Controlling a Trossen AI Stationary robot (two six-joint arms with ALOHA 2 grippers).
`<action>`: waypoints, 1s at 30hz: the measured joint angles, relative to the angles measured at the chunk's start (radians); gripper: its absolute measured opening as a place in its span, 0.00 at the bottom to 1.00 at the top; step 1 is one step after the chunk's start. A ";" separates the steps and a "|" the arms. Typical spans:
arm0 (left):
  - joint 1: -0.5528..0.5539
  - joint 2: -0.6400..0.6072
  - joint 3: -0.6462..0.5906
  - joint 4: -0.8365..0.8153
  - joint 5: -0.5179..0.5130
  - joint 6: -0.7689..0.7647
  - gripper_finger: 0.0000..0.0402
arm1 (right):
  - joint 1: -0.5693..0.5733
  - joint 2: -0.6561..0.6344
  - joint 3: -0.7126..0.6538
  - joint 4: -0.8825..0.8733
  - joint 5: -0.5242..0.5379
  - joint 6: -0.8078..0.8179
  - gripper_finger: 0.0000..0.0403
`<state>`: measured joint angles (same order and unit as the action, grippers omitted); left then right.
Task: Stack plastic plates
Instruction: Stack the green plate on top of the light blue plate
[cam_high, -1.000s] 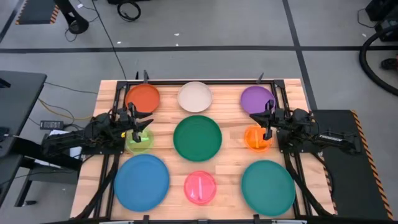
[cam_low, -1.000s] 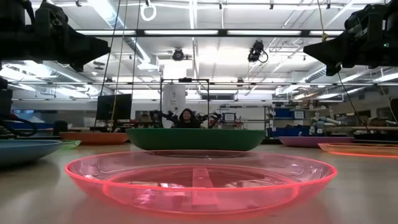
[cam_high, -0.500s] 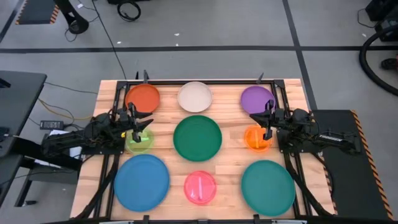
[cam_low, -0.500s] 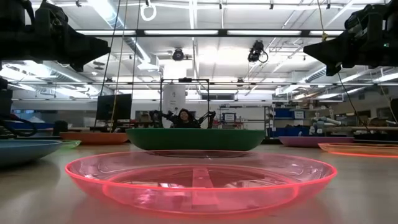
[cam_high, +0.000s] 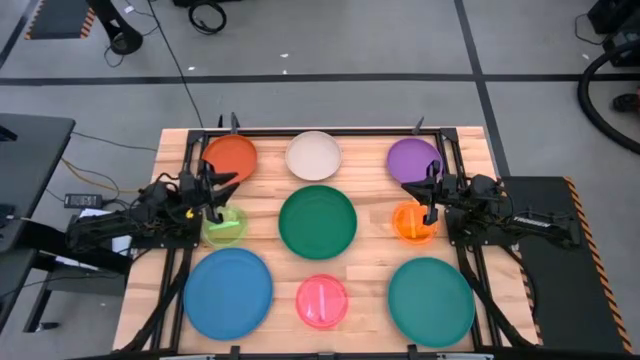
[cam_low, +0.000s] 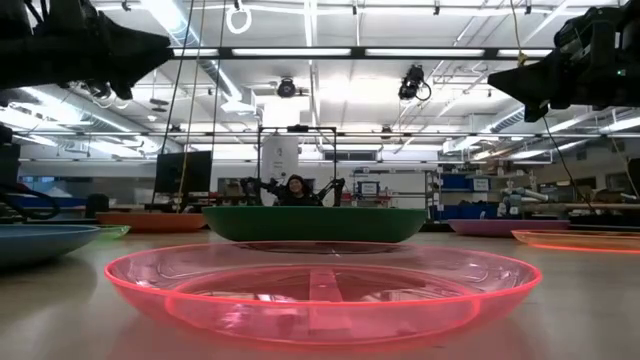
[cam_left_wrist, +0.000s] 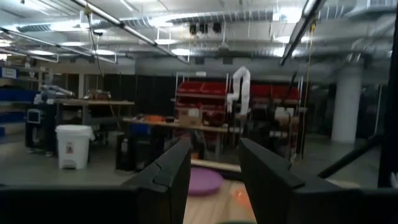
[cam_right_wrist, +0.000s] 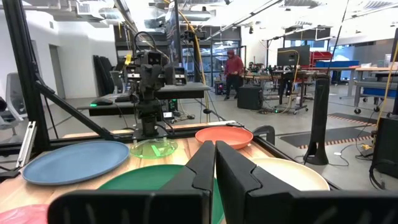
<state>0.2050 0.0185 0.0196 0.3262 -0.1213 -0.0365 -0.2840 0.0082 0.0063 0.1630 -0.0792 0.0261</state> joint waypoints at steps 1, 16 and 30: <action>0.000 0.009 0.000 -0.005 0.000 -0.001 0.35 | 0.000 0.000 0.000 0.000 0.000 0.000 0.06; 0.000 0.487 0.073 0.072 -0.113 -0.179 0.48 | 0.000 0.000 0.000 0.000 0.000 0.000 0.06; 0.093 1.010 0.373 -0.210 -0.296 -0.327 0.60 | 0.000 0.000 0.000 0.000 0.000 0.000 0.06</action>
<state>0.2983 1.0286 0.3923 0.1165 -0.4170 -0.3638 -0.2841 0.0079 0.0064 0.1629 -0.0795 0.0261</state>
